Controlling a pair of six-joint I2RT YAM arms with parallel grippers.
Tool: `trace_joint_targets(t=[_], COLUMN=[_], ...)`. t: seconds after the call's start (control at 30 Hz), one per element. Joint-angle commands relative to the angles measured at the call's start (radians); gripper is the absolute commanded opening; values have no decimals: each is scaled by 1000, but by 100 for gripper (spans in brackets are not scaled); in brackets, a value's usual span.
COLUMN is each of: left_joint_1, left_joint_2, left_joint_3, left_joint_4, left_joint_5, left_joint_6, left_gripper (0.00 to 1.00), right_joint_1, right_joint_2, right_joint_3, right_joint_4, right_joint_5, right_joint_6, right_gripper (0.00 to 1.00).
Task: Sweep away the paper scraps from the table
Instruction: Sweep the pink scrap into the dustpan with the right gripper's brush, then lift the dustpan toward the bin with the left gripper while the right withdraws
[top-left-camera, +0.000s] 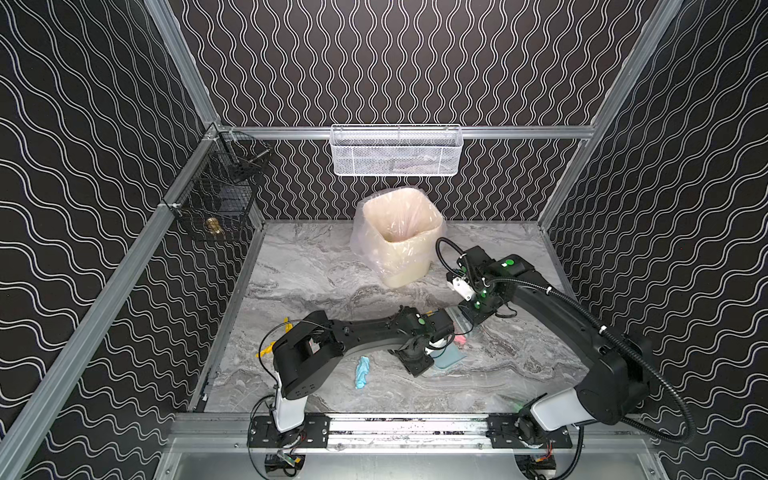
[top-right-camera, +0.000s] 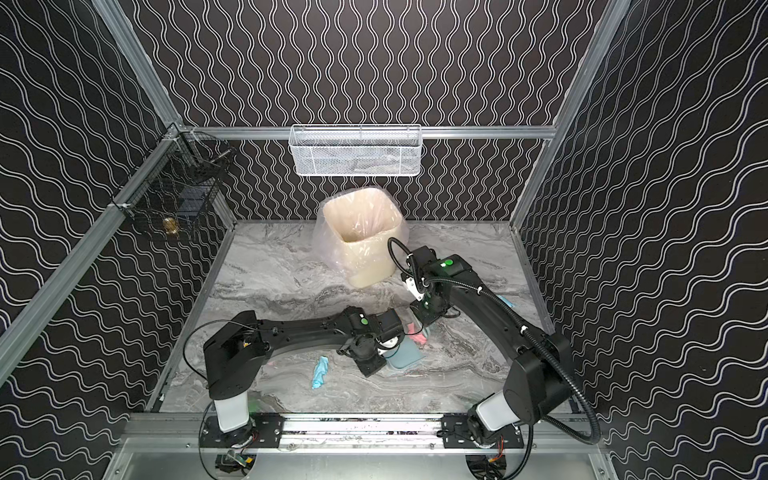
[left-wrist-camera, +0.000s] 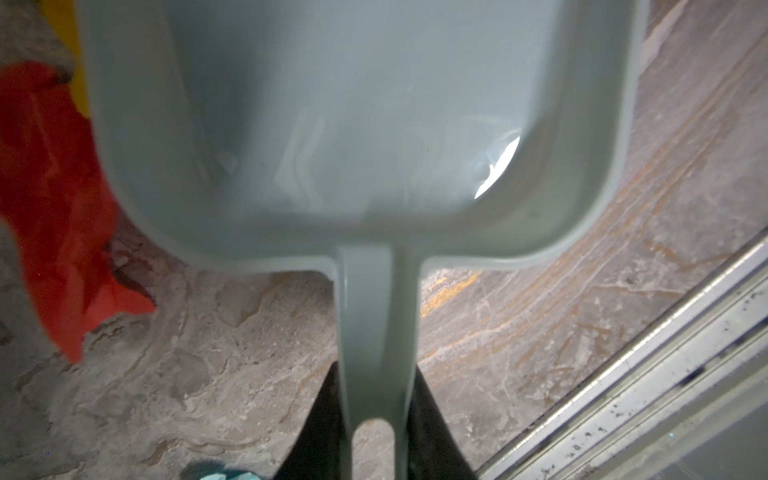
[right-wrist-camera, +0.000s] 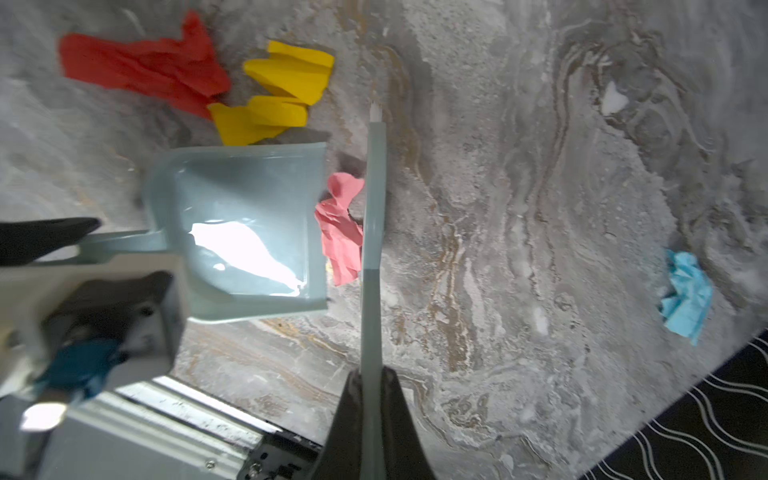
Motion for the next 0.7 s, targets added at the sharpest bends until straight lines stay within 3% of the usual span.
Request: trace_joint_targets(t=[0.0, 0.23, 0.37, 0.5, 0.67], left_joint_1=[2, 4, 4, 4, 2], left_joint_2=[7, -2, -30, -72, -156], left_joint_3=[5, -26, -62, -100, -139], left_joint_4=[12, 60, 102, 131, 148], left_joint_5=[-5, -4, 2, 11, 16], left_joint_6=[-7, -17, -26, -29, -36], left_gripper=[0, 0, 0, 0, 0], right_joint_1=[6, 15, -1, -120, -225], right_joint_2=[-12, -32, -46, -69, -131], right_joint_3=[8, 25, 36, 59, 61], right_joint_4=[-24, -34, -37, -13, 58], right_joint_5=[-119, -224, -122, -65, -75], right_joint_6=[-28, -41, -2, 34, 50], right_gripper=[0, 0, 0, 0, 0])
